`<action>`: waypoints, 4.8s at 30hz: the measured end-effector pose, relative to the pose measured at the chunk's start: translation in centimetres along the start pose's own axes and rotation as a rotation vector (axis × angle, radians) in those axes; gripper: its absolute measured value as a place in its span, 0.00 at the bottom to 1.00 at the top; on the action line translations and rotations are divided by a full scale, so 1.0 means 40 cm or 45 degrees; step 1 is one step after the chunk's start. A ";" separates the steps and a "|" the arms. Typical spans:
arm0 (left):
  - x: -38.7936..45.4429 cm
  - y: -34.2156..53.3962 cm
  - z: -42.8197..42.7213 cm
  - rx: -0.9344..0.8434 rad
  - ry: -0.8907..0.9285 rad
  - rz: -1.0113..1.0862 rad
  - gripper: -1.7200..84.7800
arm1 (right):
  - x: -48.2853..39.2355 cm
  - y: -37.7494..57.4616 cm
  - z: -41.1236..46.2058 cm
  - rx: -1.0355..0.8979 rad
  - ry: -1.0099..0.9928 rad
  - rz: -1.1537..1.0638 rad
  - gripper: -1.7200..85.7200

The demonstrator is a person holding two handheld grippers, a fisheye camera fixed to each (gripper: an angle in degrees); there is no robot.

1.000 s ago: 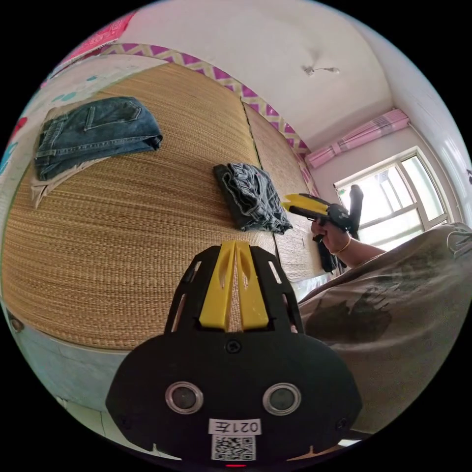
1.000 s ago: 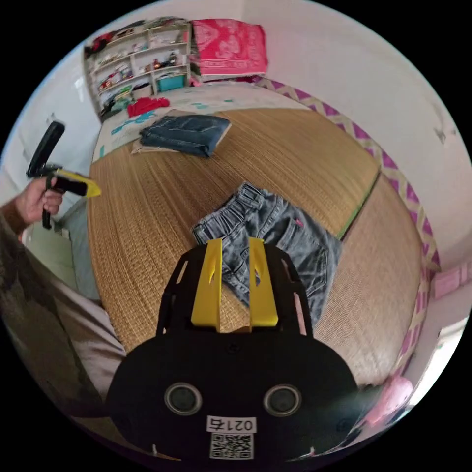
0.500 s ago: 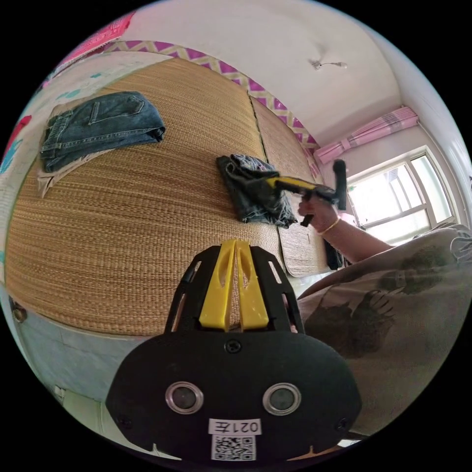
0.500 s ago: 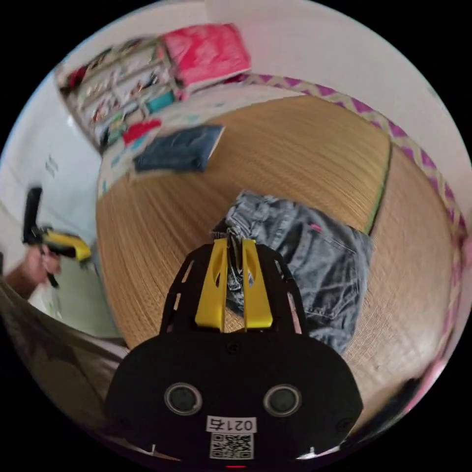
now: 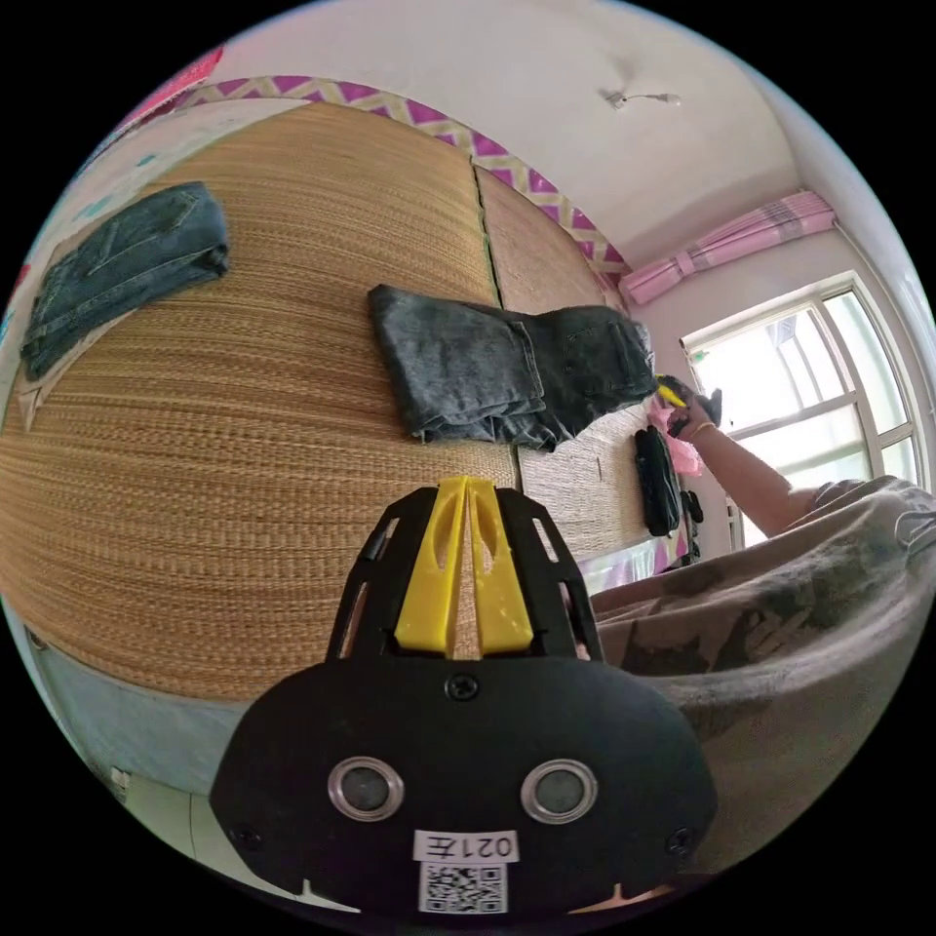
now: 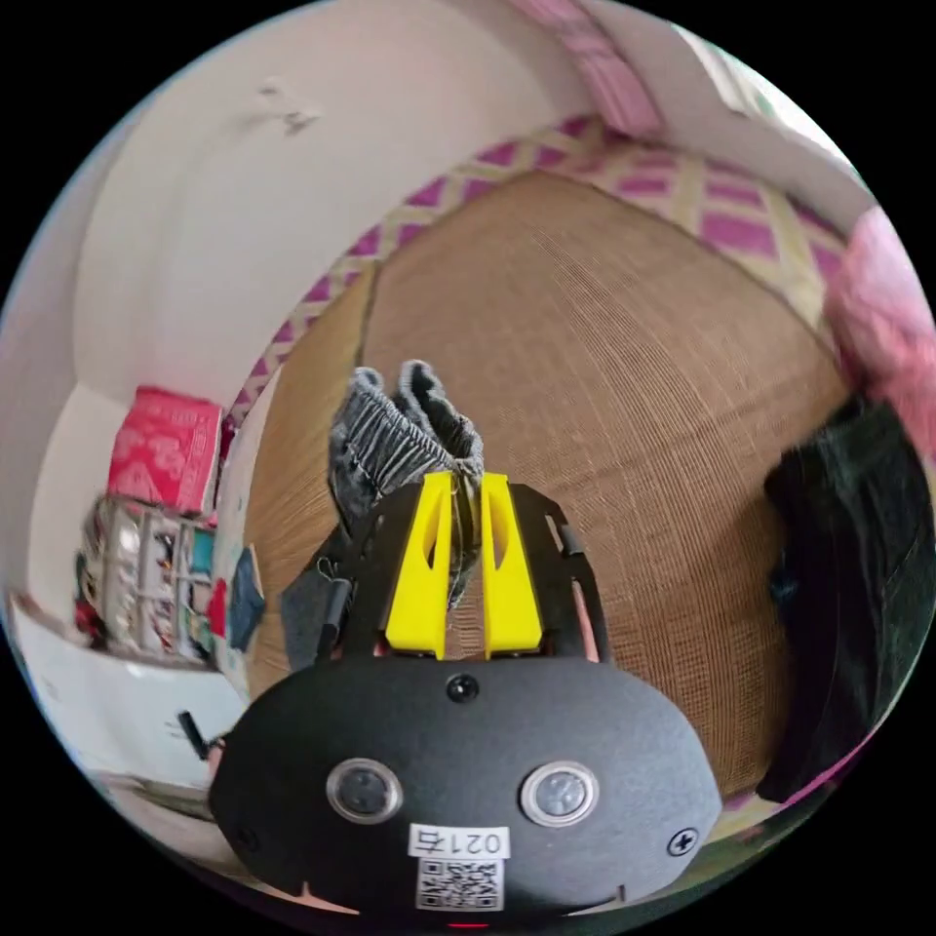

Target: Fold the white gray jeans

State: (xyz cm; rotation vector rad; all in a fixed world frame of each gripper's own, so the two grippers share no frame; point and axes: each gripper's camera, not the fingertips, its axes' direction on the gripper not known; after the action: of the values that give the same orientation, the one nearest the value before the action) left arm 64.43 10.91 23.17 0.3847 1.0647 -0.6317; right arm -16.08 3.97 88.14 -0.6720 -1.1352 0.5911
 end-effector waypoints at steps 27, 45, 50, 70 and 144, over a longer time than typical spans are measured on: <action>0.063 -0.418 0.266 0.131 0.044 -0.461 0.10 | 0.412 0.480 0.521 0.080 -0.450 0.478 0.08; 0.794 -0.733 0.293 -0.132 -0.681 0.457 0.08 | -0.375 0.561 0.208 0.122 1.059 -0.737 0.05; 0.908 -0.677 0.156 -0.041 -0.728 0.538 0.02 | -0.637 0.635 0.160 0.306 1.218 -0.988 0.01; 0.985 -0.465 -0.252 0.064 -0.676 0.514 0.01 | -1.122 0.700 0.094 0.299 0.480 -1.209 0.01; 0.154 -0.829 -0.200 0.006 -0.470 0.546 0.01 | -1.367 -0.264 -0.074 -0.466 0.480 -1.344 0.13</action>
State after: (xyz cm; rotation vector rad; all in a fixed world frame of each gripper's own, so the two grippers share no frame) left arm 39.56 -11.56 14.28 0.4634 0.6010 -0.3034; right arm -29.55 -43.25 61.68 -0.3746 -1.0695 -0.6289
